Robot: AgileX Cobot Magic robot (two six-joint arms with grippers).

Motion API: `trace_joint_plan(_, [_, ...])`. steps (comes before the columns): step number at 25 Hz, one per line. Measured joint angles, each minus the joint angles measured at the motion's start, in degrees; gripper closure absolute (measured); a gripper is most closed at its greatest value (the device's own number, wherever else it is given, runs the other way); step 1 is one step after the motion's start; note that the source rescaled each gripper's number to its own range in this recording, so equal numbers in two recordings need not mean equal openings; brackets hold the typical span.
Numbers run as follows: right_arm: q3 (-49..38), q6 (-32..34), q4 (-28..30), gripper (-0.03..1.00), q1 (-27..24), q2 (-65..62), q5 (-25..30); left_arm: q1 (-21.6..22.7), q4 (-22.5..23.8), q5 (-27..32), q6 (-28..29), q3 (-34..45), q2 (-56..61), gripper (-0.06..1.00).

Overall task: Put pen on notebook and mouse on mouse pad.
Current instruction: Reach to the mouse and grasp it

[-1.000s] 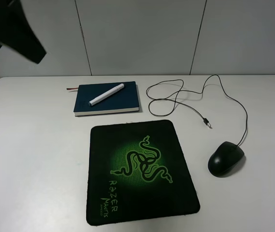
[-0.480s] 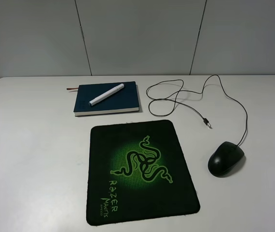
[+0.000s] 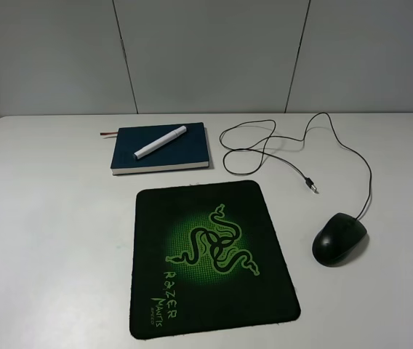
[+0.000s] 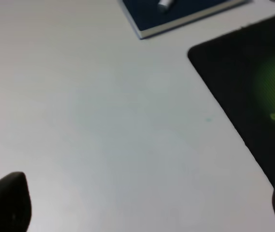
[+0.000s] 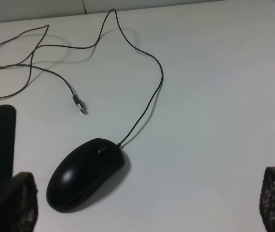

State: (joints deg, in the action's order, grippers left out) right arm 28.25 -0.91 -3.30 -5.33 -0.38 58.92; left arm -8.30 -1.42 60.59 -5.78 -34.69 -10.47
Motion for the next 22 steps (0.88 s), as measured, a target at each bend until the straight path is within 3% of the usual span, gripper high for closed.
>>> trace_joint_plan(7, [0.00, 0.00, 0.00, -0.03, 0.00, 0.00, 0.00, 4.59, -0.18, 0.11, 1.40, 6.23, 8.37, -0.06])
trace_joint_plan(22, [0.00, 0.00, -0.17, -0.03, 0.00, 0.00, 0.00, 4.81, -0.22, 0.18, 1.40, 6.45, 10.80, -0.06])
